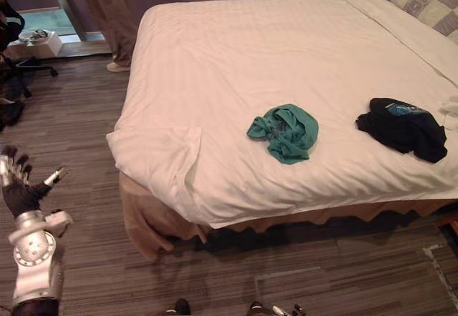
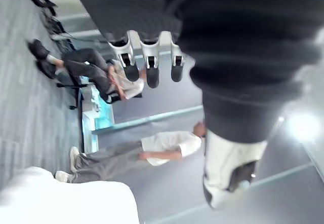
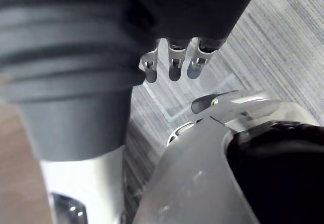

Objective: Tidy the bed and pick cloth on bed and put in laundry

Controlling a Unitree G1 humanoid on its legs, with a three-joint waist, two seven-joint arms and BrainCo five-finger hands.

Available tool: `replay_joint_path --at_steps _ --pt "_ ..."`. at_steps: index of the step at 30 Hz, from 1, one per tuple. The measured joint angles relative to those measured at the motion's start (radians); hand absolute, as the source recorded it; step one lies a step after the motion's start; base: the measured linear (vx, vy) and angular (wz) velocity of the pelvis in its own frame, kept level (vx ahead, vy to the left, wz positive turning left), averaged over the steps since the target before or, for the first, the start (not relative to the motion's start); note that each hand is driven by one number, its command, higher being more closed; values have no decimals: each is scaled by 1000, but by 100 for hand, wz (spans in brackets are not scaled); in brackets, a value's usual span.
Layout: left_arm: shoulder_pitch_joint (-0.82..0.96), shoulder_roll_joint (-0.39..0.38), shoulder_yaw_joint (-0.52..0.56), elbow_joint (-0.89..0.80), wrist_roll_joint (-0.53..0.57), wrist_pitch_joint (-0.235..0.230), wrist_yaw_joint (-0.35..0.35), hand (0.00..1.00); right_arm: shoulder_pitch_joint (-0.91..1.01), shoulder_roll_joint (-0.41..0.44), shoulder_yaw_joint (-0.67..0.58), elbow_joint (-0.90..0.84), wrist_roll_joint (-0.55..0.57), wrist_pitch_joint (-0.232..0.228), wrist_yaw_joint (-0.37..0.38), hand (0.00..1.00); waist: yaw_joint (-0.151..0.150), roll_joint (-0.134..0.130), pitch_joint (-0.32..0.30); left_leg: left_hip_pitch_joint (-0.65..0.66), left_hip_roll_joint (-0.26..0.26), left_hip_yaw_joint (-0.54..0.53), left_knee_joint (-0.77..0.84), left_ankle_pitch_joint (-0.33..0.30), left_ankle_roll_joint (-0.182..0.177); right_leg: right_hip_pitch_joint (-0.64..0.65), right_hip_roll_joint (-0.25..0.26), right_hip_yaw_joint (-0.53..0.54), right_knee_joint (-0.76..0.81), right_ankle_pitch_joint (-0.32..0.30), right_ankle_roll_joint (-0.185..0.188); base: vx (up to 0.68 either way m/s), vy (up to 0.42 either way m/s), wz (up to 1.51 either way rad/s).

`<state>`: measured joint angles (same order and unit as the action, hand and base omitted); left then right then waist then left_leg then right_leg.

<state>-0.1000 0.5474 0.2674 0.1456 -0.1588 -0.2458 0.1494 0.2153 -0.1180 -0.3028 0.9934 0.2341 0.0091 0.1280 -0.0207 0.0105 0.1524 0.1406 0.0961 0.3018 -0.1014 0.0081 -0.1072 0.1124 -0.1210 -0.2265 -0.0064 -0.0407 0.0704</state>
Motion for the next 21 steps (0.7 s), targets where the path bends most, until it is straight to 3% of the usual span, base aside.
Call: replay_joint_path --at_steps 2,5,10,12,17,18,21 --pt "-69 25 -48 50 3 38 -11 0 1 -4 -8 -2 0 1 3 0 -7 4 2 -3 0 19 0 3 2 -15 1 20 1 8 0 -88 19 -30" --pt "-218 50 -128 200 31 113 -14 0 0 -5 -5 -41 -1 -3 13 0 -46 9 12 -48 0 48 0 11 6 -70 2 50 2 27 -1 -114 13 -27" --pt "-478 75 -260 383 135 212 41 0 -49 -14 40 -93 7 -27 15 0 -88 -12 116 -130 0 89 0 36 17 -174 3 99 1 80 -4 -97 22 -23" --pt "-579 74 -303 459 180 282 48 0 -59 -12 86 -146 13 -34 11 0 -100 -29 160 -162 -1 115 6 42 19 -217 4 128 3 97 -5 -37 22 -27" --pt "-718 75 -367 522 307 416 87 0 -76 -11 166 -238 13 -41 -10 0 -111 -32 231 -213 3 129 32 43 19 -272 2 140 16 102 -8 24 3 -4" --pt "-747 75 -368 535 315 438 90 100 -91 -11 178 -242 14 -43 -15 0 -111 -35 250 -221 5 137 41 42 19 -281 2 144 24 102 -8 0 0 0" --pt "-826 75 -382 582 337 504 111 100 -140 -15 213 -262 51 -47 -29 0 -113 -37 273 -279 9 157 54 43 19 -346 2 154 38 107 -14 -2 -4 -4"
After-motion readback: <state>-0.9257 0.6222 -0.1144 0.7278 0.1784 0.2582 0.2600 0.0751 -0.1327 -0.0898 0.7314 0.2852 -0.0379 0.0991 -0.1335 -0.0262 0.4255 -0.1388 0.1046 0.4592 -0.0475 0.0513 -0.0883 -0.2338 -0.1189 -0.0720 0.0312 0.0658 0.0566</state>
